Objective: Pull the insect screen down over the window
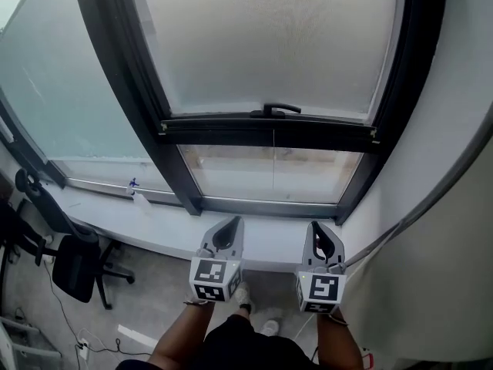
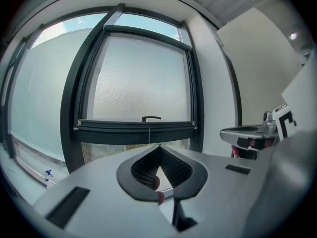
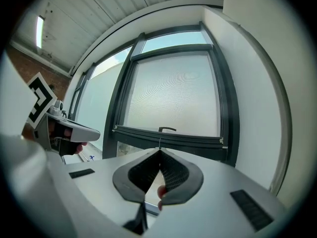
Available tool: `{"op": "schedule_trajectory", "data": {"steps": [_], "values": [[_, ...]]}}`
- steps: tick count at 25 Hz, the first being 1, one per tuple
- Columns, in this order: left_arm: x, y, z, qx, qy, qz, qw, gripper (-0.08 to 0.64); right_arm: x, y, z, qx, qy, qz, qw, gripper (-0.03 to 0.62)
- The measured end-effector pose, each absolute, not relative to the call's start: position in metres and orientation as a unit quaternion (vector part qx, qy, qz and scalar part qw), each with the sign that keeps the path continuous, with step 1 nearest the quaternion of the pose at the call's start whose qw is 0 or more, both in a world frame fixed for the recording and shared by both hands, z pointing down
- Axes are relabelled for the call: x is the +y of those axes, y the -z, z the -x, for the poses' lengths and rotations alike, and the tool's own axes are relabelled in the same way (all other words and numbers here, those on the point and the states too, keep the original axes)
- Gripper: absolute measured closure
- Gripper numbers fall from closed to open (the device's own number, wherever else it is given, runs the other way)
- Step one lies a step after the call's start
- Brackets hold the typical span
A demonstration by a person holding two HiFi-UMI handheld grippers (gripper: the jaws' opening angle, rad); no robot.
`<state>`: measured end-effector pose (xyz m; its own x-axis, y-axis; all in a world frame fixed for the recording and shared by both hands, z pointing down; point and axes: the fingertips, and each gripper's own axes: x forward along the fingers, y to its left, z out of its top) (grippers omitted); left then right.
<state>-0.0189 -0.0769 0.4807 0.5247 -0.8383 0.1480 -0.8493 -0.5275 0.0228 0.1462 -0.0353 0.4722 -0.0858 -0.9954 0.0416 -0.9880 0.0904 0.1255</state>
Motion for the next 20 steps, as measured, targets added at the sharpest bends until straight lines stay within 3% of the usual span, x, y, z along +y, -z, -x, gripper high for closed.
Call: {"op": "schedule_trajectory", "data": {"steps": [4, 20], "values": [[-0.049, -0.483, 0.022, -0.479, -0.067, -0.874, 0.041, 0.557, -0.013, -0.467, -0.14, -0.749, -0.011, -0.662, 0.025, 0.586], [0.006, -0.48, 0.065, -0.458, -0.069, -0.885, 0.033, 0.557, 0.045, -0.468, -0.083, -0.748, -0.004, -0.663, 0.029, 0.588]]}}
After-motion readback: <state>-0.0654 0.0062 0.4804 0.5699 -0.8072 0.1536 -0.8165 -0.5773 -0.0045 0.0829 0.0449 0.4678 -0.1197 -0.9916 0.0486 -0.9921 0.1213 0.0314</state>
